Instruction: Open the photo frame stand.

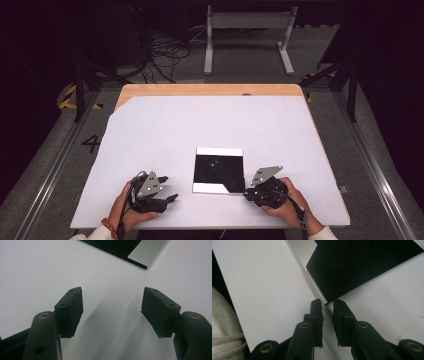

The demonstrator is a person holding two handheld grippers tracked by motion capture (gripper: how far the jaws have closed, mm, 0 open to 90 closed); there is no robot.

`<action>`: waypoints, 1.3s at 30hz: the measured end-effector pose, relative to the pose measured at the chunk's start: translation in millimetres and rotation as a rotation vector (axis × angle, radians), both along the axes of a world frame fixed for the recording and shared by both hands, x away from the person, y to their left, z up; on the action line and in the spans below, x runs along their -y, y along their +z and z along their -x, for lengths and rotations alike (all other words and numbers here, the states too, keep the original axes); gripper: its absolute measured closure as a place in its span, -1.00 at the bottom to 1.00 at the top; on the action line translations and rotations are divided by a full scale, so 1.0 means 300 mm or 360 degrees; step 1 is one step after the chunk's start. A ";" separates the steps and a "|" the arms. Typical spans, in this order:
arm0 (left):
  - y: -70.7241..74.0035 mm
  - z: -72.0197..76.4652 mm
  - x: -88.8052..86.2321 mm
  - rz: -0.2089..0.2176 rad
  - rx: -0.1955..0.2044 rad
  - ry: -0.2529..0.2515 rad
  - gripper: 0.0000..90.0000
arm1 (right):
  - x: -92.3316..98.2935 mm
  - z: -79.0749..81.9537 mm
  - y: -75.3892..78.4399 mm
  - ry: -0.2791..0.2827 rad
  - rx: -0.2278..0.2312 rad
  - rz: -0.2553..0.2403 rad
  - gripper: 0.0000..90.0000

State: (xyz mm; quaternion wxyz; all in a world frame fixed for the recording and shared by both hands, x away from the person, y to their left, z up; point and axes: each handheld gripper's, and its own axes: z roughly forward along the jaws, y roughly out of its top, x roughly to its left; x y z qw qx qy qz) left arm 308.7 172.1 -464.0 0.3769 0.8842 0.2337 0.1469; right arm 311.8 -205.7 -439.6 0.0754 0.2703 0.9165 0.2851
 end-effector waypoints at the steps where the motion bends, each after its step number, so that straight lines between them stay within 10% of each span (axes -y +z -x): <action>1: -0.001 0.000 0.000 0.0002 -0.0004 0.0000 -0.25 | 0.000 -0.002 0.000 -0.0002 -0.0005 -0.0001 0.77; 13: -0.005 -0.012 0.002 0.0052 -0.0056 -0.0005 -0.25 | 0.000 -0.016 -0.003 -0.0028 -0.0029 -0.0062 0.71; 39: -0.015 -0.013 0.020 -0.0011 -0.0052 -0.0005 -0.36 | 0.026 -0.056 0.024 -0.0200 -0.0068 -0.0671 0.11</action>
